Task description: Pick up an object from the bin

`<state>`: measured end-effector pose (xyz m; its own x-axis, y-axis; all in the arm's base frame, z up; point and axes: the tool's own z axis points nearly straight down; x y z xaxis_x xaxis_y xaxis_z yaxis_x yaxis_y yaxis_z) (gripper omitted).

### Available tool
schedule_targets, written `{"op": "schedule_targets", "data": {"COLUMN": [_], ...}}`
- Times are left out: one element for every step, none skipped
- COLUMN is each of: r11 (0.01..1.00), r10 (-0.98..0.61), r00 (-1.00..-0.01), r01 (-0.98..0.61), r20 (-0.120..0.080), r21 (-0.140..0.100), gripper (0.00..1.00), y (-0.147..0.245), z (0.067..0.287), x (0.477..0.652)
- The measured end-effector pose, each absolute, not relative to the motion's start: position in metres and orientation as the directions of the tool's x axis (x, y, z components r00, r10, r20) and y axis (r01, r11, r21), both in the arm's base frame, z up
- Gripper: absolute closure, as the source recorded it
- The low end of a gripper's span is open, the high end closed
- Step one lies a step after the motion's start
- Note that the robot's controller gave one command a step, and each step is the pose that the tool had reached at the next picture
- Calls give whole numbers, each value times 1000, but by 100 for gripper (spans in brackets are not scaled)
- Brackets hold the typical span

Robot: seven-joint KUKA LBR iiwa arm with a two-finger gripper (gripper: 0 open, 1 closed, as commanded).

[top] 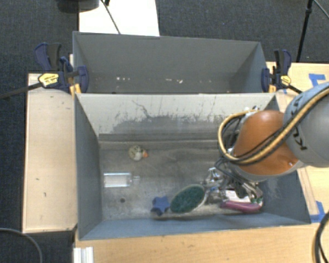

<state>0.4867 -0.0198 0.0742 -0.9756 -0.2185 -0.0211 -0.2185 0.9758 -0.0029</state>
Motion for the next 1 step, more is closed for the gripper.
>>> {"op": "schedule_targets", "data": {"r11": [973], "r10": [-230], "r00": [-973], "r01": [-230], "r20": [-9], "r21": [-2], "gripper": [100], "y": [-17], "z": [206], "x": [502]}}
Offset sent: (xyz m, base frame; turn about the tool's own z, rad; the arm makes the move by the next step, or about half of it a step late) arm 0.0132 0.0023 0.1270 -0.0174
